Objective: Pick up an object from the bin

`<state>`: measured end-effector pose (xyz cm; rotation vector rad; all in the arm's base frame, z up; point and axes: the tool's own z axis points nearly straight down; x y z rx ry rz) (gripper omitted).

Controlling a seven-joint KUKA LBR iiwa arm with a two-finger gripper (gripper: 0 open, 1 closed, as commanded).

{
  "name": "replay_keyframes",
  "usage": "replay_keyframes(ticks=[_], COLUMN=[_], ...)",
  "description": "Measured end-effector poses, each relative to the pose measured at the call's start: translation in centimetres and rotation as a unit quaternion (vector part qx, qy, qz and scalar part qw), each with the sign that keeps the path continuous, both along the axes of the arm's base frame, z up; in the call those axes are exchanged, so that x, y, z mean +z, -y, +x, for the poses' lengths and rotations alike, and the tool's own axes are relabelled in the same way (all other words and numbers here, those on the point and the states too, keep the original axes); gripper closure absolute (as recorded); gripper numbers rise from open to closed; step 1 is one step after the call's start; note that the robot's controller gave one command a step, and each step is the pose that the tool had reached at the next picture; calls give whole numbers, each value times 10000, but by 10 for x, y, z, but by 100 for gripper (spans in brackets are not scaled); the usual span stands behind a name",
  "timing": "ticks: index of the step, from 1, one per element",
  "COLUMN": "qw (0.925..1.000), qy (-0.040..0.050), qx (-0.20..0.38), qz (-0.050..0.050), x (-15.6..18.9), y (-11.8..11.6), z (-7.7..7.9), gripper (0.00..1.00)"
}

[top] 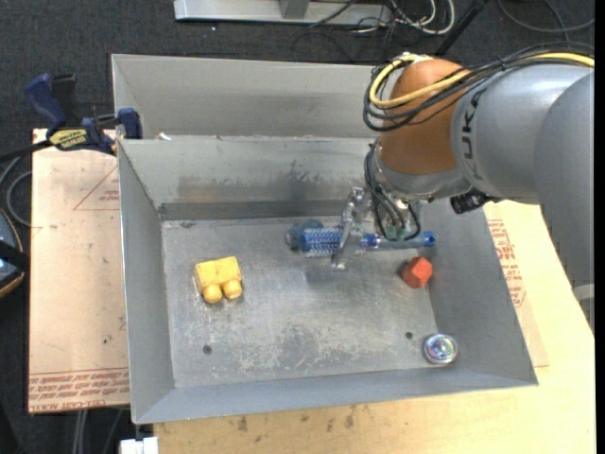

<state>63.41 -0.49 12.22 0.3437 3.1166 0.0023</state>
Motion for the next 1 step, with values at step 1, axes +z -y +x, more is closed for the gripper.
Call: replay_keyframes(ticks=[1], qw=[10000], qy=[-1], qx=[7], qz=[1], x=[49], y=[0], z=[1], gripper=[100])
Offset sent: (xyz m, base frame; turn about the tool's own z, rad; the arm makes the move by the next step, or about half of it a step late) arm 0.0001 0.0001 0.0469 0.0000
